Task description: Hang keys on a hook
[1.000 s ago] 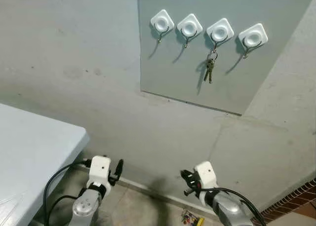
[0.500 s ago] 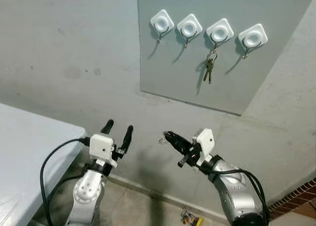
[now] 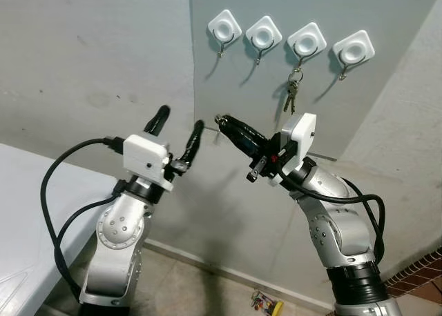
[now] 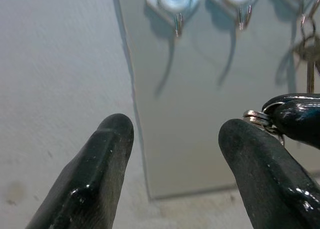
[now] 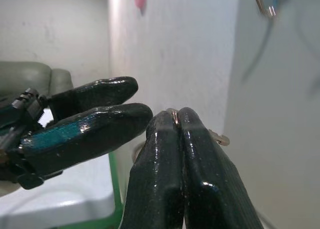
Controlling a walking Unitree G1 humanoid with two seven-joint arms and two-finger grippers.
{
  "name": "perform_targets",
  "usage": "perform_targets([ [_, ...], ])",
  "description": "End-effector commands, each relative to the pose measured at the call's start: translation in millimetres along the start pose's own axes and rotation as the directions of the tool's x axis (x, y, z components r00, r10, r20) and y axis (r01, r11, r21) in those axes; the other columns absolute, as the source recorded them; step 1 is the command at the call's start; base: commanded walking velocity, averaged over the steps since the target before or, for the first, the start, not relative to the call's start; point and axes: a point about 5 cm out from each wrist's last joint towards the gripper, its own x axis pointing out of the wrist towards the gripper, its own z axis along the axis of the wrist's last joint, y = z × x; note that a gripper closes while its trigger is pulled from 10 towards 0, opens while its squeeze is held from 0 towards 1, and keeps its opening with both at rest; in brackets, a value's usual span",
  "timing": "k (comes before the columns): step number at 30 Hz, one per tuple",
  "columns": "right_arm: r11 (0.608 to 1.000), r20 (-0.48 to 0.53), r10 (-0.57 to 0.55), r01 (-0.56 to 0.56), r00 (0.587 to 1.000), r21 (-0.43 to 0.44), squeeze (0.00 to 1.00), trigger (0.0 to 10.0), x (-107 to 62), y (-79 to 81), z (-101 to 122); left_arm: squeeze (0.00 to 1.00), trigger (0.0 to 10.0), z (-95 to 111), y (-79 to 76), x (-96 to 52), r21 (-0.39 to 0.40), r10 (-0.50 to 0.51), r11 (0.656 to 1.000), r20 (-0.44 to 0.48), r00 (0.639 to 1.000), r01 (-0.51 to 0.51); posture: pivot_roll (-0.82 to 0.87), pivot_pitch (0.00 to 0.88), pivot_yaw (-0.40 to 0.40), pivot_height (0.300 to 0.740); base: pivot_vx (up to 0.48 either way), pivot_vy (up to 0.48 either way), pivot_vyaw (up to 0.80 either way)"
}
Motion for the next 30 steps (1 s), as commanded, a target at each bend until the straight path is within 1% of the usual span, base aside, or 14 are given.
perform_targets([
  [1,1.000,0.017,0.007,-0.007,1.000,-0.003,0.00,10.0,4.3,-1.9,7.7,0.00,10.0,8.1,-5.0,1.1,0.004,-0.041,0.999,0.011,0.999,0.041,-0.06,0.045,-0.023,0.740,0.000,0.000,0.00],
  [5,1.000,0.040,0.017,-0.017,0.999,-0.010,0.00,10.0,12.1,-4.5,19.4,0.00,10.0,14.5,-7.5,1.9,-0.017,-0.051,0.999,0.001,0.999,0.051,-0.05,0.051,-0.023,0.740,0.000,0.000,0.00],
  [10,1.000,0.058,0.012,-0.011,0.998,-0.016,0.00,10.0,15.9,-7.7,26.2,0.00,10.0,17.9,-6.6,2.0,-0.020,-0.051,0.998,-0.006,0.999,0.051,-0.05,0.054,-0.025,0.740,0.000,0.000,0.00],
  [14,0.999,0.079,-0.015,0.018,0.997,-0.036,0.00,10.0,18.0,-15.2,34.0,0.00,10.0,20.7,-5.0,-0.3,-0.027,-0.045,0.999,-0.011,0.999,0.044,-0.05,0.058,-0.029,0.740,0.000,0.000,0.00],
  [30,0.999,0.079,-0.015,0.018,0.997,-0.036,0.00,10.0,18.0,-15.2,34.0,0.00,10.0,20.7,-5.0,-0.3,-0.027,-0.045,0.999,-0.011,0.999,0.044,-0.05,0.058,-0.029,0.740,0.000,0.000,0.00],
])
